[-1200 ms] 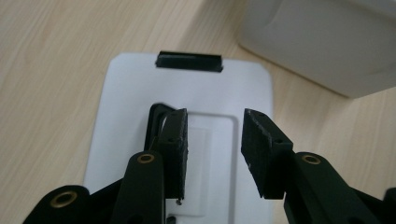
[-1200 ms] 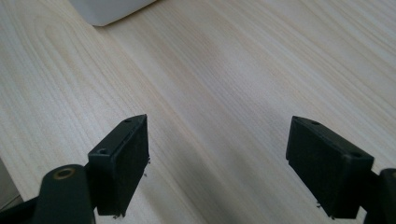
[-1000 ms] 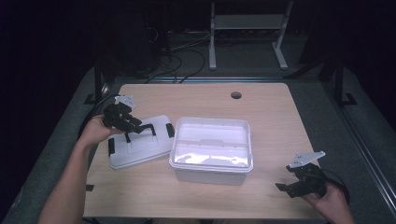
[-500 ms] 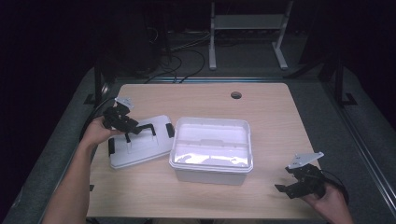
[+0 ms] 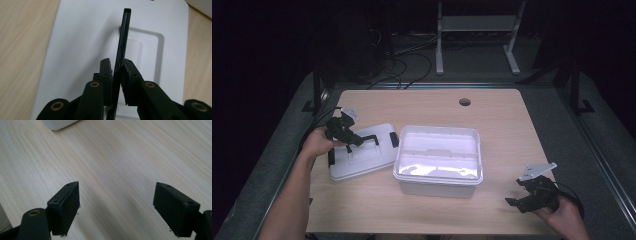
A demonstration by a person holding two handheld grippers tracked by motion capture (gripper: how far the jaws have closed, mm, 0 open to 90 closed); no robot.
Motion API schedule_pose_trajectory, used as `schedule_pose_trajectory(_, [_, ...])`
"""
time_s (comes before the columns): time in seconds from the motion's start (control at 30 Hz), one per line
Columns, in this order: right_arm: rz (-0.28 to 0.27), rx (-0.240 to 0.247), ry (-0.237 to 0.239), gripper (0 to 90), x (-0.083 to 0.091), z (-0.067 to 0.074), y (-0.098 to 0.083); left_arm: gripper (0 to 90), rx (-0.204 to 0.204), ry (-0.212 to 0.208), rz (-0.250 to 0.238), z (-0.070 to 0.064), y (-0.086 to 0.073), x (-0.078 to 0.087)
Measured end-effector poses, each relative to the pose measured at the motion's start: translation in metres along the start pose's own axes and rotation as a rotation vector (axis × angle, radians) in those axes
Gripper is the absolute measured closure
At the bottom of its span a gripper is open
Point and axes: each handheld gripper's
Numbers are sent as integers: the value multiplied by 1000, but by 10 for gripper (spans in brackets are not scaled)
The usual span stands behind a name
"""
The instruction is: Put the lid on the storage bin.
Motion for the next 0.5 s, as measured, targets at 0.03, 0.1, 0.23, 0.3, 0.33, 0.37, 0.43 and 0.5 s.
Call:
schedule_pose_trajectory(0.03, [-1,2,-1,207,0,0,0,820,-15,11,11,-1,1,1])
schedule_pose_trajectory(0.1, [1,-1,-1,207,0,0,0,838,-27,21,35,-3,3,1])
schedule_pose_trajectory(0.23, [1,-1,-1,207,0,0,0,842,-36,21,52,-6,2,4])
schedule_pose_trajectory(0.3, [1,1,-2,208,0,0,0,842,-37,20,54,-9,1,7])
schedule_pose_trajectory(0.33, [1,1,-2,208,0,0,0,843,-44,20,51,-11,1,9])
schedule_pose_trajectory(0.37, [1,-1,-2,207,0,0,0,842,-48,20,51,-13,0,12])
schedule_pose_trajectory(0.43, [0,1,-2,207,0,0,0,842,-56,20,49,-16,-1,19])
schedule_pose_trajectory(0.5, [4,4,-2,207,-1,0,1,842,-63,28,43,-19,-1,28])
Point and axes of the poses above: each handheld gripper's, and its own axes: x roughly backward along the jaws, y roughly out of its top, z roughly to its left
